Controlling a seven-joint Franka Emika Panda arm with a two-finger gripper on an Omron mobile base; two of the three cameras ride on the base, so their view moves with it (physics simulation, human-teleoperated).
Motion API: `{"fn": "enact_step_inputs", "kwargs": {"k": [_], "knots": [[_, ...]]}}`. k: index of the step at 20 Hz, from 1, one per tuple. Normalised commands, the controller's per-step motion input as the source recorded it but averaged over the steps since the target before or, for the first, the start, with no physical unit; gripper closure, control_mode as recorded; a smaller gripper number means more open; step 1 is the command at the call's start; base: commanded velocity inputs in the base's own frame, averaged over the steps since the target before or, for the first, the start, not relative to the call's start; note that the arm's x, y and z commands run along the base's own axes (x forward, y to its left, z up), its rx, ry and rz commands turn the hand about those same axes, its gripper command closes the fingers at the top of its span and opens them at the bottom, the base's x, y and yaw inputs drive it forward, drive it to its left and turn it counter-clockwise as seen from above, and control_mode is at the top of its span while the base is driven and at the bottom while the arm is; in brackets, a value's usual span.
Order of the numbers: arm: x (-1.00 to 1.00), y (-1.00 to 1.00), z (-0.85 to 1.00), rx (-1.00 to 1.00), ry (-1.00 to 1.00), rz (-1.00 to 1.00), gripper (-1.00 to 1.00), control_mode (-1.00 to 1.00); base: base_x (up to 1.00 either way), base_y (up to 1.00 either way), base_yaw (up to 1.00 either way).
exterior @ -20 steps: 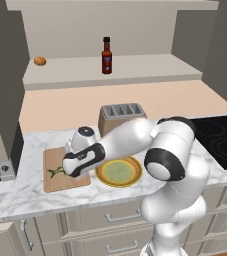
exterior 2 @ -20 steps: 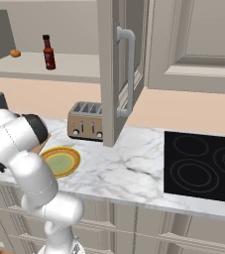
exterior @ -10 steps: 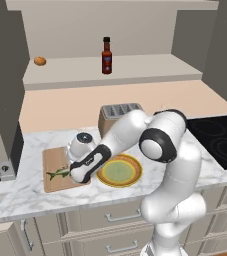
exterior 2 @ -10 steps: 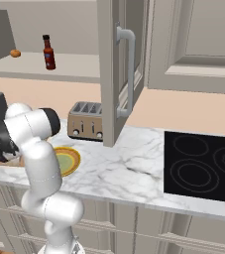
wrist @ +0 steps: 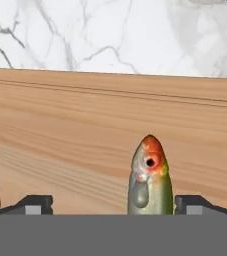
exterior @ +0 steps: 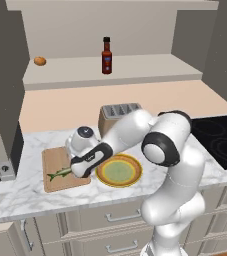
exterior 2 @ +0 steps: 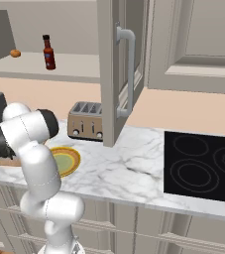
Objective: Pick the fish from the plate and place it on the cutting board. Then pick the condiment bottle from the cabinet and place it next to the cutting board.
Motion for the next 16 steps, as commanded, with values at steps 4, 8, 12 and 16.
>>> {"fn": "enact_step_inputs", "kwargs": {"k": [4, 8, 12, 16], "knots": [[-0.17, 0.03, 0.41, 0.0, -0.07, -0.18, -1.0, -1.0, 0.0, 0.0, 0.0], [-0.15, 0.0, 0.44, 0.0, -0.05, -0.17, -1.0, -1.0, 0.0, 0.0, 0.0], [-0.14, 0.0, 0.48, 0.03, -0.01, -0.14, -1.0, -1.0, 0.0, 0.0, 0.0], [-0.17, 0.0, 0.43, 0.08, 0.0, -0.13, -1.0, -1.0, 0.0, 0.0, 0.0]]}}
